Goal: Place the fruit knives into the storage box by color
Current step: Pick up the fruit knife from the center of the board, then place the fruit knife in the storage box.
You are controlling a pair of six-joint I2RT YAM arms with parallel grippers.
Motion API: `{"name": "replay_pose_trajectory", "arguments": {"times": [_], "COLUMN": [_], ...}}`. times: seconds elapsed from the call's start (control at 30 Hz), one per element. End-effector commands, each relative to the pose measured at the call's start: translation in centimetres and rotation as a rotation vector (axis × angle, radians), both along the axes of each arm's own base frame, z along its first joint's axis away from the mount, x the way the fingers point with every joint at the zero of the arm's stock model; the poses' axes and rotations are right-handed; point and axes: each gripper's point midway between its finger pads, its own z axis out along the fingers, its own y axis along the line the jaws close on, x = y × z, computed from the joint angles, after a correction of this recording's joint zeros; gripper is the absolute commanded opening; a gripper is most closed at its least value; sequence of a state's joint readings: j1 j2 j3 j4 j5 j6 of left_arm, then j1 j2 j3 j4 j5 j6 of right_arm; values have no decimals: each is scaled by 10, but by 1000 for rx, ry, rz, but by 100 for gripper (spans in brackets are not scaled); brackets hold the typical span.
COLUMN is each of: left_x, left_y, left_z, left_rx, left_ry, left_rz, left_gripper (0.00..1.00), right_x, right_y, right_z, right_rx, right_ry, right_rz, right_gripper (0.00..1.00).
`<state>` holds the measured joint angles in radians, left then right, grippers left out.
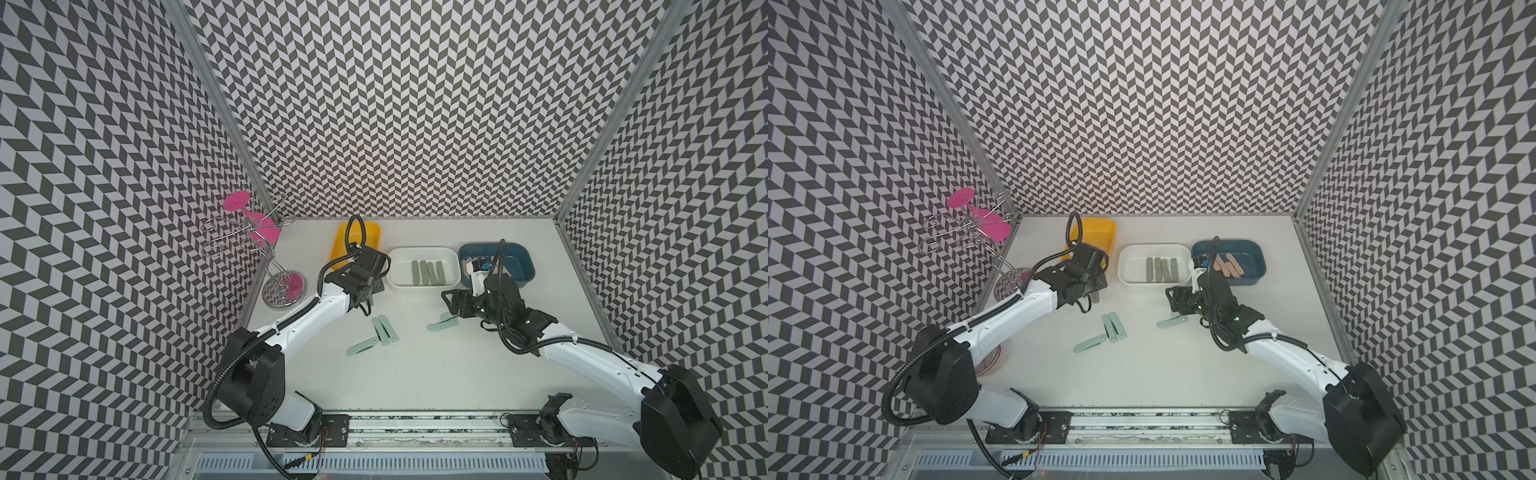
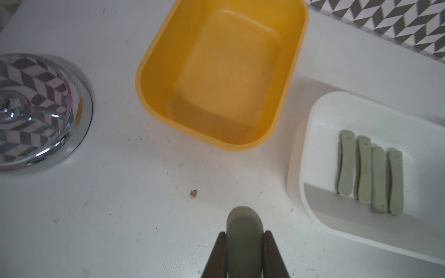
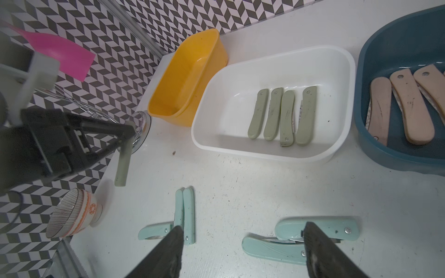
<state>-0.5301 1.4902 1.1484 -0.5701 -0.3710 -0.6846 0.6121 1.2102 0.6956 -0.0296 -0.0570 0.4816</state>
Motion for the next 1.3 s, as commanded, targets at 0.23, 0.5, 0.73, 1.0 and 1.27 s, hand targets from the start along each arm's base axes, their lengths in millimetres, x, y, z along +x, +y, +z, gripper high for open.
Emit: {"name": "replay_pose_trajectory", "arguments": {"times": [0.23, 0.5, 0.73, 1.0, 1.27], "left_x": [67, 109, 134, 144, 144], "left_y": [-80, -122, -133, -123, -123], "left_z": [33, -5, -35, -72, -103], "left_rx": [89, 158, 177, 140, 80], "left_ry": [-125, -102, -78, -8, 53], "left_rz": [-262, -327, -330, -296, -258], "left_gripper": [13, 14, 14, 14, 20], "right_x": [-2, -8, -14, -19, -19], "right_y": [3, -11, -22, -30, -30], "right_z": [14, 18, 23, 27, 30], "right_rx": [52, 21, 12, 19, 19], "right_ry": [-19, -27, -45, -73, -73], "right_rz": [11, -19, -46, -63, -64], "right_gripper": [76, 76, 76, 77, 77]}}
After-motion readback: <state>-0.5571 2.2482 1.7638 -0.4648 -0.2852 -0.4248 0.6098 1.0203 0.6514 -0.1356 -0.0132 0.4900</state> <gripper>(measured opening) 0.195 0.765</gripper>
